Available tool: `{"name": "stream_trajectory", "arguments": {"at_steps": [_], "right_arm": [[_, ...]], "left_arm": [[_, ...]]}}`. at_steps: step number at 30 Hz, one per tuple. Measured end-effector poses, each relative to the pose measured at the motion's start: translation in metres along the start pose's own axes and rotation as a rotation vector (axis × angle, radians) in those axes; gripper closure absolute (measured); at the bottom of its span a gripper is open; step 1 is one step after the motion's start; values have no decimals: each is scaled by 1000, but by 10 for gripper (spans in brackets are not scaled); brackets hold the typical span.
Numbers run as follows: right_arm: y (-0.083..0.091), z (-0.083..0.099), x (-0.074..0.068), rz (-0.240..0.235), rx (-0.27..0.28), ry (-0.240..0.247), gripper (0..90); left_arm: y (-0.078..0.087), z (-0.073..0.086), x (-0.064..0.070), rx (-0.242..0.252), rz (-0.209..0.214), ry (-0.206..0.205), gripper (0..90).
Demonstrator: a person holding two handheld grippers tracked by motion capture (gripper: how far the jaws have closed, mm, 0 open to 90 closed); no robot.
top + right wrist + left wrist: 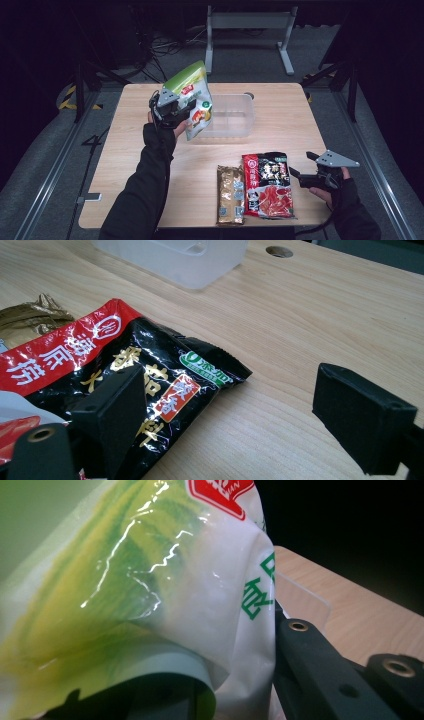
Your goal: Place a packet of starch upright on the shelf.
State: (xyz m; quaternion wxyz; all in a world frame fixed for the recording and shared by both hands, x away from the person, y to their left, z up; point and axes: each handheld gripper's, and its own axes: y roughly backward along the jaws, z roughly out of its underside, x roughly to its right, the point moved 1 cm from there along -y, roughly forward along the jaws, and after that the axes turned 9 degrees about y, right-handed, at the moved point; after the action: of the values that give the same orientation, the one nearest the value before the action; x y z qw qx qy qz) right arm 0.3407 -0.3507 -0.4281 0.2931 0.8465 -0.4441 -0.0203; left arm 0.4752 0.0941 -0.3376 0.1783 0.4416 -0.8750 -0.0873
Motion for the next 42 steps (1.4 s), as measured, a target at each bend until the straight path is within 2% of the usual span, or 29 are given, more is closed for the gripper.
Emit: {"name": "stream_trajectory", "arguments": {"at_steps": [4, 5, 8, 13, 17, 19, 21, 24, 25, 27, 33, 36, 38, 42], "right_arm": [[0, 0, 0, 2, 2, 2, 146], [0, 0, 0, 3, -1, 3, 146], [0, 0, 0, 7, -2, 11, 147], [0, 0, 0, 6, -4, 13, 147], [1, 0, -2, 3, -1, 28, 149], [0, 0, -2, 0, -1, 28, 149], [0, 0, -3, -2, -5, 34, 149], [-1, 0, -4, -5, -9, 46, 148], [-1, 0, -5, -5, -11, 48, 148], [-1, 0, -5, -8, -8, 47, 148], [0, -2, -4, -14, 3, 50, 149], [1, -2, -4, -14, 6, 53, 149], [1, -2, -4, -16, 9, 50, 149], [1, -2, -4, -16, 5, 54, 149]], "left_arm": [[-11, -2, -1, 12, -32, 17, 773], [-17, -2, -1, 14, -58, 23, 773], [-28, -2, -3, 19, -92, 46, 773], [-48, 1, -5, 21, -162, 57, 773], [-57, 2, -8, 31, -187, 71, 773], [-65, 5, -8, 37, -218, 52, 773], [-67, 6, -8, 33, -227, 46, 773], [-72, 8, -9, 43, -266, 28, 773], [-73, 10, -10, 50, -262, 44, 773], [-74, 11, -11, 50, -263, 48, 773], [-82, 23, -13, 56, -280, 44, 772], [-86, 34, -15, 25, -280, 48, 771], [-89, 40, -16, 1, -276, 37, 769], [-92, 49, -19, -14, -276, 43, 766]]}}
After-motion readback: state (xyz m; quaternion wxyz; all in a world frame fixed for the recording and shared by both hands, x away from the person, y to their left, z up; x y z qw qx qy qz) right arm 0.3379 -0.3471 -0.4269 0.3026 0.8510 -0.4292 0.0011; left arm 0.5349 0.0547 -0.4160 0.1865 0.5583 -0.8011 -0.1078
